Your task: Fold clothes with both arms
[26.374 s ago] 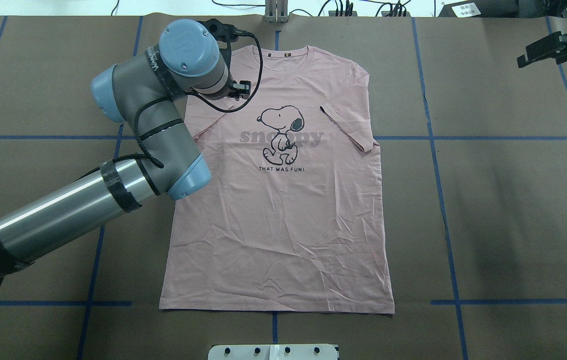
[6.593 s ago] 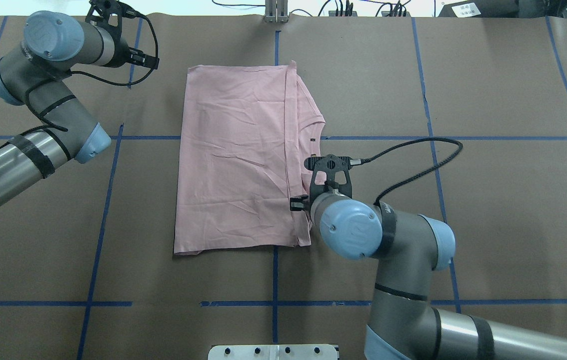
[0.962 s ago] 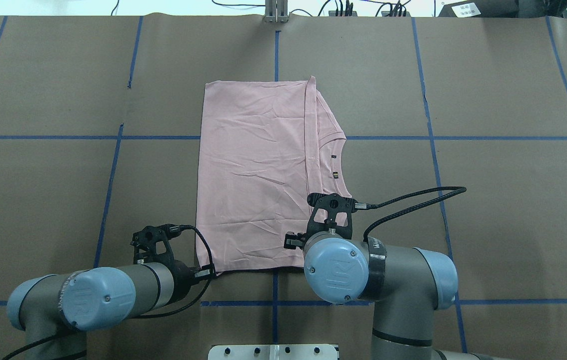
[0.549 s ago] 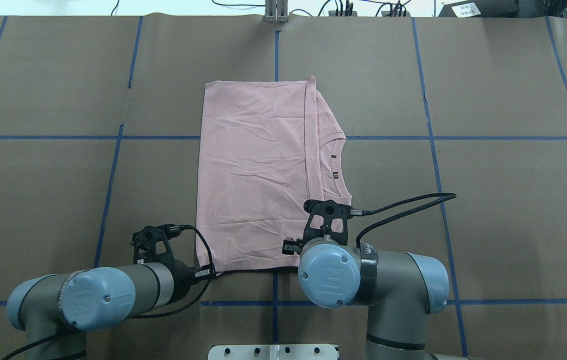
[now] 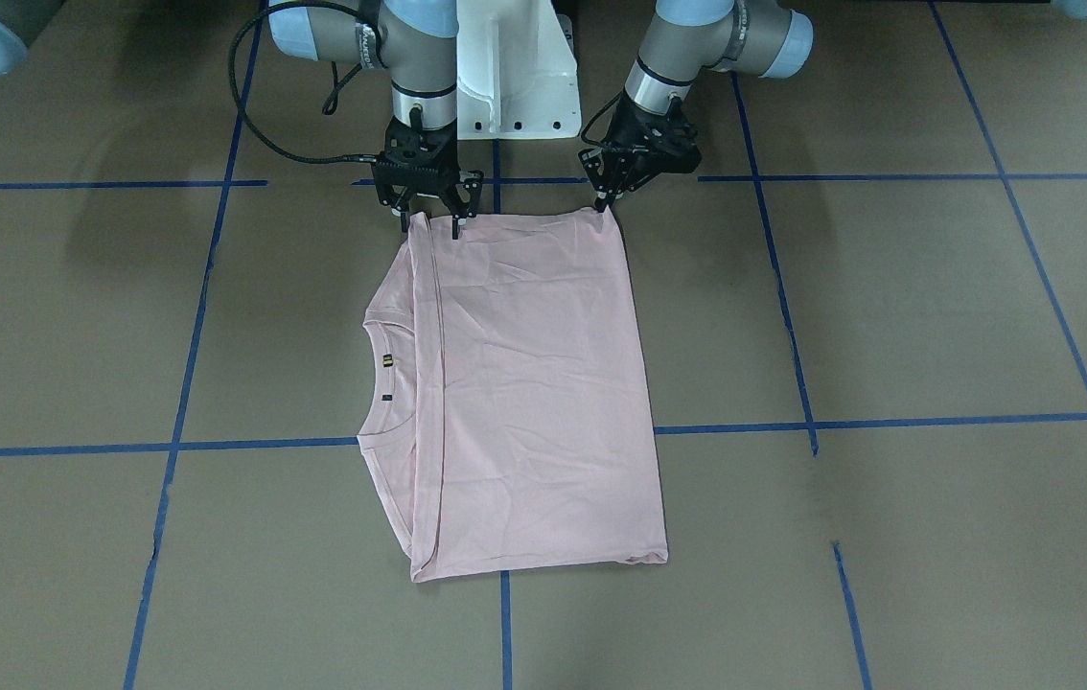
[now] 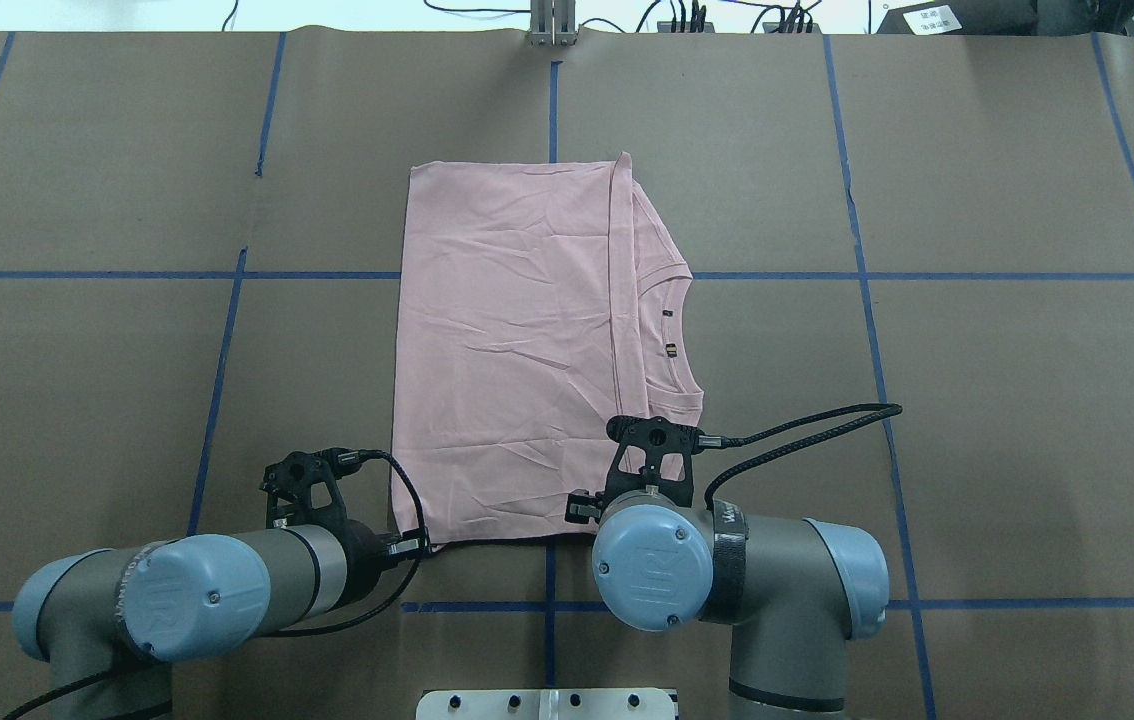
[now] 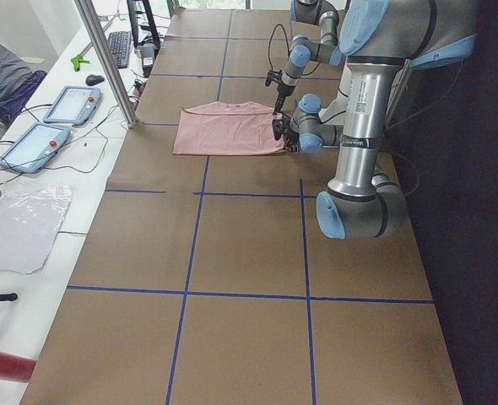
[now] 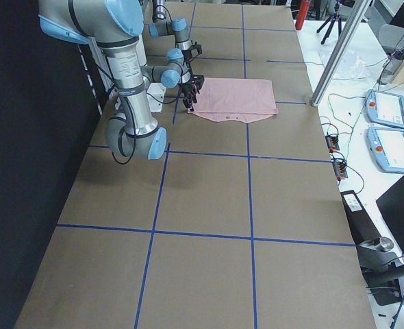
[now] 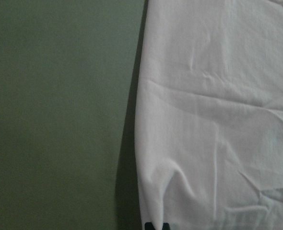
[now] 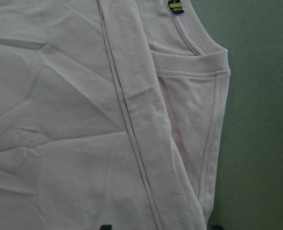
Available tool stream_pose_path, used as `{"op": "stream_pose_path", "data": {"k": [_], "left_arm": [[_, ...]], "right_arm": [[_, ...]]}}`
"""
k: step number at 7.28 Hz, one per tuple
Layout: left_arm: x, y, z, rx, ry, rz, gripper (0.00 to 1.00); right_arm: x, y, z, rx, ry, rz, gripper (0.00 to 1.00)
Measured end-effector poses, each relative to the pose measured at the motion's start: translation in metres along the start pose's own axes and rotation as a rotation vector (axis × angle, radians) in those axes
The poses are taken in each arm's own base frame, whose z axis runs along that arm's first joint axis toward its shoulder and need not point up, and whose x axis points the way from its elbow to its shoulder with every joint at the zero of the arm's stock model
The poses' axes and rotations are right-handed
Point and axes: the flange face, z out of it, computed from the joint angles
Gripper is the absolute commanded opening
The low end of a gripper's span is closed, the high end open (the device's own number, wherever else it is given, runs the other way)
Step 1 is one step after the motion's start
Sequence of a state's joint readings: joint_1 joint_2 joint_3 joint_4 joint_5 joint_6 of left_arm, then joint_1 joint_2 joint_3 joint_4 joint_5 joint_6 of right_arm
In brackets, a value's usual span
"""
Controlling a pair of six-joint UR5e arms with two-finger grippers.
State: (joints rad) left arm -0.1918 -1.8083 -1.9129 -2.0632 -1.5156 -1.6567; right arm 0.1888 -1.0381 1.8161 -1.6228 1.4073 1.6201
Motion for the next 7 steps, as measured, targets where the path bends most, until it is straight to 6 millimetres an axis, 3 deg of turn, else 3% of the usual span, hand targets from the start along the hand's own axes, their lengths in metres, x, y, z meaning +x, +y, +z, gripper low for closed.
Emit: {"op": "stream_pose_path", "data": {"k": [7], "left_arm": [[-0.0007,0.0,0.0002,0.0,-0.001,0.0,0.0]], "right_arm": [[0.0023,0.001,0.0077,0.003,0.013,0.004,0.65]]}}
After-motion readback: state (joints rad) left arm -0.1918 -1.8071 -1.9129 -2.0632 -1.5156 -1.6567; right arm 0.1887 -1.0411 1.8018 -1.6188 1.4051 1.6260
